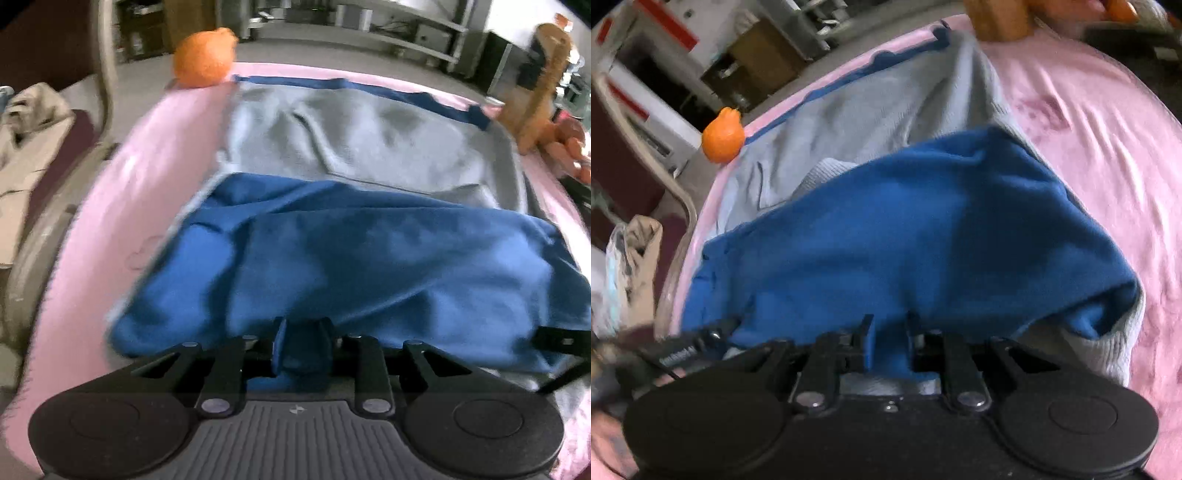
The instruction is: Fold clothes
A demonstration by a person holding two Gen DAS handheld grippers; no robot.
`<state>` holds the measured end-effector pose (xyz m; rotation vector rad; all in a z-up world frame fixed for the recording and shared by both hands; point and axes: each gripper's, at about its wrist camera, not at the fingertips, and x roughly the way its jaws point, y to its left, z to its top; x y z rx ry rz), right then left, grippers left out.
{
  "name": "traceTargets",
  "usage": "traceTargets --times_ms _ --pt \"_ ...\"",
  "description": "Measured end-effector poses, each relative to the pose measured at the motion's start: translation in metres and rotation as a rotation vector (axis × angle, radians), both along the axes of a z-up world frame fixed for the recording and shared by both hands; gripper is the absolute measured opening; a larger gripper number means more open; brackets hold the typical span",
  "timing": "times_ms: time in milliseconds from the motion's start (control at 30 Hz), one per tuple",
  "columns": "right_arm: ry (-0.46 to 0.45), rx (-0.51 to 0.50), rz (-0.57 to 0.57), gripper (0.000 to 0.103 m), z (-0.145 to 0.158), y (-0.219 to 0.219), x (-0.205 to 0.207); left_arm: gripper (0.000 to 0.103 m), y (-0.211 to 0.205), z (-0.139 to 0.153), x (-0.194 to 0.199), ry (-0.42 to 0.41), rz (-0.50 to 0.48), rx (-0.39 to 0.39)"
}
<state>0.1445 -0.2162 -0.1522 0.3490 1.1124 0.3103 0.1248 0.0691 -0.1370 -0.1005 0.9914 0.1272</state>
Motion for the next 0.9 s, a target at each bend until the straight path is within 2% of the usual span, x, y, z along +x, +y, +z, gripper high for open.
traceTargets --times_ms 133,200,233,300,333,433,500,567,667,900 --pt "-0.094 -0.051 0.003 0.020 0.023 0.000 -0.007 0.021 0.013 0.032 -0.005 -0.072 0.009 0.046" --pt "-0.151 0.015 -0.007 0.023 0.050 -0.003 -0.003 0.023 0.023 0.059 -0.001 -0.136 0.000 0.052" --pt "-0.180 0.042 -0.011 0.024 0.066 -0.004 0.001 0.029 0.028 0.073 0.001 -0.168 -0.005 0.054" --pt "-0.238 0.095 -0.017 0.032 0.096 -0.007 0.009 0.034 0.042 0.091 0.022 -0.196 0.011 0.063" --pt "-0.276 0.095 -0.021 0.033 0.113 -0.006 0.017 0.035 0.049 0.100 0.033 -0.209 0.020 0.067" --pt "-0.375 0.071 -0.024 0.037 0.157 -0.004 0.048 0.046 0.070 0.127 0.066 -0.249 0.047 0.080" --pt "-0.410 0.019 -0.029 0.047 0.170 0.003 0.076 0.051 0.084 0.126 0.096 -0.226 0.060 0.056" --pt "-0.434 -0.052 -0.038 0.048 0.171 0.009 0.111 0.054 0.099 0.112 0.129 -0.178 0.081 0.009" --pt "-0.421 -0.152 -0.058 0.048 0.152 0.022 0.166 0.055 0.116 0.081 0.173 -0.116 0.117 -0.021" --pt "-0.301 -0.292 -0.088 0.043 0.064 0.030 0.271 0.056 0.132 0.019 0.239 -0.058 0.098 -0.053"
